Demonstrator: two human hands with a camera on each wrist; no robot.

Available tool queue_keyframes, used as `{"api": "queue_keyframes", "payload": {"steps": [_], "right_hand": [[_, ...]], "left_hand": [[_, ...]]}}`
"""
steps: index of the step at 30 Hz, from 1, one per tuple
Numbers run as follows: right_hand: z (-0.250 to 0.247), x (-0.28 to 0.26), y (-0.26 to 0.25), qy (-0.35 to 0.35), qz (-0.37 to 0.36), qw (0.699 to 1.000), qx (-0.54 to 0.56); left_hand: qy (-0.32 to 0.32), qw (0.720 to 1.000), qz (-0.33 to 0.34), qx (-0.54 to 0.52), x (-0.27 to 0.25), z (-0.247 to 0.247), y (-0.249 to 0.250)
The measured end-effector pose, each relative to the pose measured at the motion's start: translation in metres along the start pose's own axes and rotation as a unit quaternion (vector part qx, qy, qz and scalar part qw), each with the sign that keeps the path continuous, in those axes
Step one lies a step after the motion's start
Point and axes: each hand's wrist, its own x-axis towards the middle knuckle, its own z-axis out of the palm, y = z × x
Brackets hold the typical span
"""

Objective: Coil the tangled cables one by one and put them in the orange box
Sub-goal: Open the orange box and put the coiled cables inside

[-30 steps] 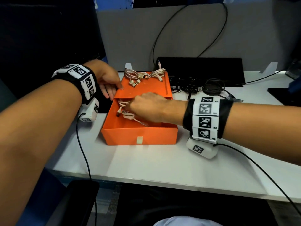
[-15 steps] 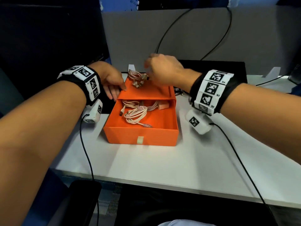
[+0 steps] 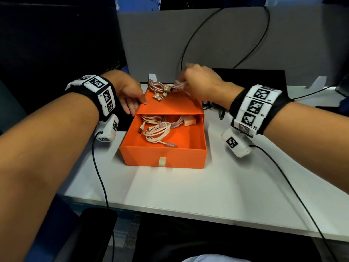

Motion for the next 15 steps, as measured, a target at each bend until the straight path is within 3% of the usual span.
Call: {"api": "queue_keyframes", "payload": {"steps": [3, 7, 10, 15], "right_hand": [[-0.027, -0.024, -0.025, 0.057, -0.091, 0.992, 0.063], [-0.037, -0.049, -0.073, -0.015, -0.225, 0.968, 0.109], [-0.016, -0.049, -0.094, -0.064, -0.249, 0.965, 0.056], [0.011, -0.045, -0.101, -0.088, -0.235, 0.968, -0.026]], "left_hand": [[0.001, 1.000, 0.004, 0.006, 0.000, 0.001, -0.001], [0.002, 1.000, 0.022, -0.003, -0.001, 0.002, -0.001], [0.011, 0.999, 0.016, 0.029, -0.003, 0.004, 0.002], [0.004, 1.000, -0.009, 0.013, 0.004, 0.003, 0.000]]}}
